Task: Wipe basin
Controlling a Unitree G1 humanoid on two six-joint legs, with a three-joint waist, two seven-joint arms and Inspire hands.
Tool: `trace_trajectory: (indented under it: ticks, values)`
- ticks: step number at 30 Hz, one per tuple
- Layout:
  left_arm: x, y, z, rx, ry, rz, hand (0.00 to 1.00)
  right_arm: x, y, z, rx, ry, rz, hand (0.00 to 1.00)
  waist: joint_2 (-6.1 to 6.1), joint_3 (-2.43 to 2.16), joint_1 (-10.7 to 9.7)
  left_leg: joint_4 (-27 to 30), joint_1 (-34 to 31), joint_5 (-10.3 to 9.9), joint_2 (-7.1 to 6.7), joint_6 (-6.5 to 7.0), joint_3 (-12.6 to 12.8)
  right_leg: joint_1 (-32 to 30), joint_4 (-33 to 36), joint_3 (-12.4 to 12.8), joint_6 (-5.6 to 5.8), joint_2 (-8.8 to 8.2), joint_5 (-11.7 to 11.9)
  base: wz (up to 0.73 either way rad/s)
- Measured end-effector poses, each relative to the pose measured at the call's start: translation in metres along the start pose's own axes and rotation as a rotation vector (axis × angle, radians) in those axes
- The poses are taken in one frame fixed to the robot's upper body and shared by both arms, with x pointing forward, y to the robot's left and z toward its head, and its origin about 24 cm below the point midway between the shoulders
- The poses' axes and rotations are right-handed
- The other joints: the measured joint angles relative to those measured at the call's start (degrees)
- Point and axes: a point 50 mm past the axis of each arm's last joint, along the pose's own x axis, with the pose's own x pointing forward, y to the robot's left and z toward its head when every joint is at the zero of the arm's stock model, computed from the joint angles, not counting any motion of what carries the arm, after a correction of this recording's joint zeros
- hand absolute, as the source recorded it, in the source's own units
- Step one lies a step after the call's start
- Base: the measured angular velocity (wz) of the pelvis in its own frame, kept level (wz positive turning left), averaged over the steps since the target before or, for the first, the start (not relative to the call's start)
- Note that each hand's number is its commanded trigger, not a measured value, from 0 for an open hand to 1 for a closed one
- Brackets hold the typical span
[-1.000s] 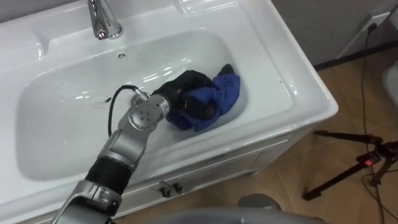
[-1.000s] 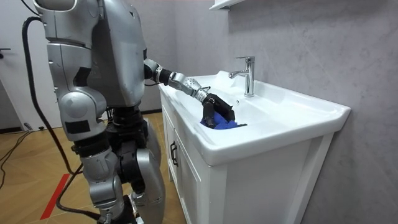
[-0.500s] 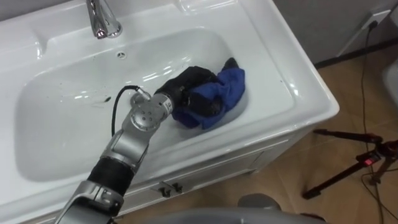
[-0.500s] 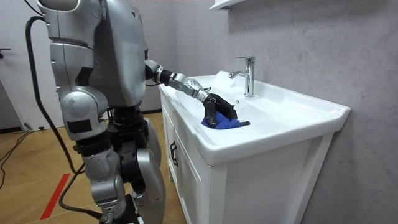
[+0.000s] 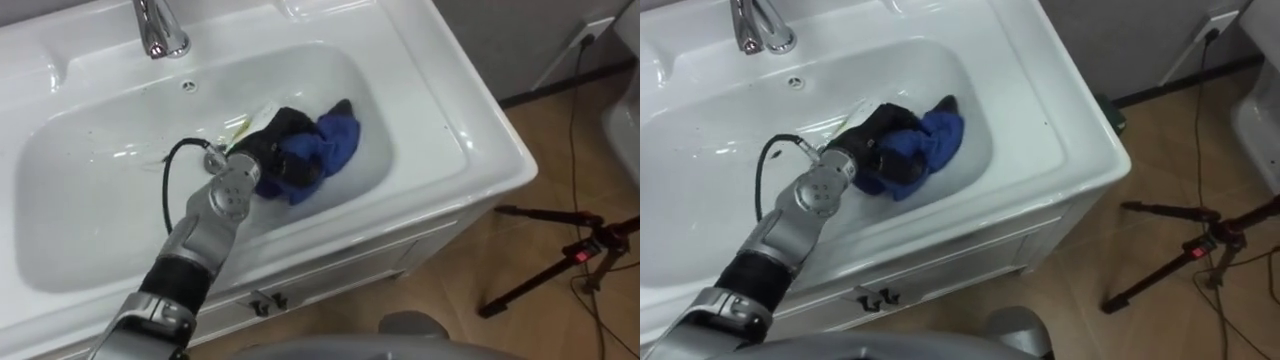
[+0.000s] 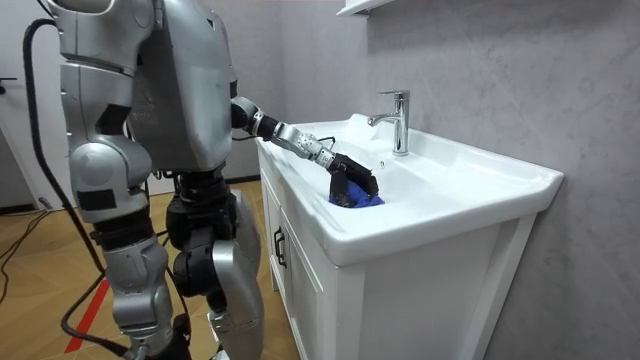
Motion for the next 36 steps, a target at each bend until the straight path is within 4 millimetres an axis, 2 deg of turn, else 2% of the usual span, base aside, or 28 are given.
trace_trajectory:
  ticks: [1, 2, 4, 9, 13, 17, 21, 24, 28, 36]
  values:
    - [0.001, 0.003, -0.009, -0.017, 0.038, 0.021, 1.00, 0.000, 0.000, -0.004, 0.015, 0.002, -0.002, 0.00, 0.39, -0.44, 0.22, 0.10, 0.12, 0.00, 0.20, 0.00, -0.02, 0.14, 0.01, 0.15, -0.11, 0.26, 0.03, -0.11]
    - [0.002, 0.005, -0.014, -0.026, 0.059, 0.032, 1.00, 0.000, -0.001, -0.005, 0.025, 0.005, -0.003, 0.00, 0.47, -0.51, 0.42, 0.09, 0.35, 0.00, 0.30, 0.00, -0.01, 0.21, 0.10, 0.37, -0.19, 0.44, 0.06, -0.15]
    - [0.002, 0.017, -0.036, -0.062, 0.154, 0.085, 1.00, -0.001, -0.004, -0.009, 0.042, 0.010, -0.018, 0.00, 0.80, -0.68, 1.08, 0.36, 0.95, -0.08, 1.03, -0.13, 0.01, 0.60, -0.07, 1.06, -0.73, 1.29, 0.17, -0.19]
    - [-0.005, 0.043, -0.068, -0.068, 0.298, 0.176, 1.00, -0.002, -0.006, -0.021, 0.089, 0.035, -0.026, 0.00, 1.96, -0.58, 1.45, 1.02, 0.55, -0.35, 2.42, -0.56, -0.06, 0.23, 0.10, 1.31, -1.79, 2.60, 0.34, -0.05]
    - [-0.016, 0.069, -0.090, -0.005, 0.398, 0.253, 1.00, -0.003, -0.010, -0.029, 0.145, 0.048, -0.046, 0.00, 2.61, -0.81, 1.97, 2.12, -0.86, -0.35, 2.96, -0.57, -0.09, -1.47, 1.34, 1.59, -2.37, 2.91, 0.24, -0.06]
    - [-0.020, 0.084, -0.095, 0.059, 0.443, 0.297, 1.00, -0.004, -0.014, -0.037, 0.147, 0.064, -0.075, 0.00, 3.20, -0.74, 2.63, 2.60, -1.04, -0.36, 3.10, -0.59, -0.17, -1.32, 1.23, 1.49, -2.44, 2.95, 0.28, 0.00]
    - [-0.022, 0.104, -0.095, 0.099, 0.452, 0.364, 1.00, -0.005, -0.016, -0.043, 0.145, 0.075, -0.099, 0.00, 4.51, -0.56, 3.30, 2.87, -1.53, -0.55, 3.17, -0.90, -0.03, -1.44, 1.17, 1.12, -2.40, 2.85, 0.28, 0.05]
    - [-0.029, 0.121, -0.100, 0.180, 0.481, 0.398, 1.00, -0.005, -0.017, -0.043, 0.143, 0.066, -0.102, 0.00, 4.92, -0.56, 3.02, 2.86, -1.54, -0.55, 3.20, -0.89, 0.15, -1.48, 1.16, 1.16, -2.40, 2.88, 0.28, 0.00]
    - [-0.035, 0.136, -0.103, 0.296, 0.516, 0.424, 1.00, -0.006, -0.020, -0.042, 0.130, 0.060, -0.112, 0.00, 4.85, -0.56, 3.29, 2.88, -1.35, -0.55, 3.18, -0.89, 0.20, -1.48, 1.18, 1.49, -2.40, 2.89, 0.29, -0.03]
    - [-0.038, 0.140, -0.105, 0.439, 0.579, 0.398, 1.00, -0.007, -0.027, -0.041, 0.119, 0.057, -0.127, 0.00, 4.47, -0.64, 3.34, 2.88, -1.34, -0.55, 3.18, -0.90, 0.12, -1.59, 1.11, 1.38, -2.40, 2.85, 0.29, -0.01]
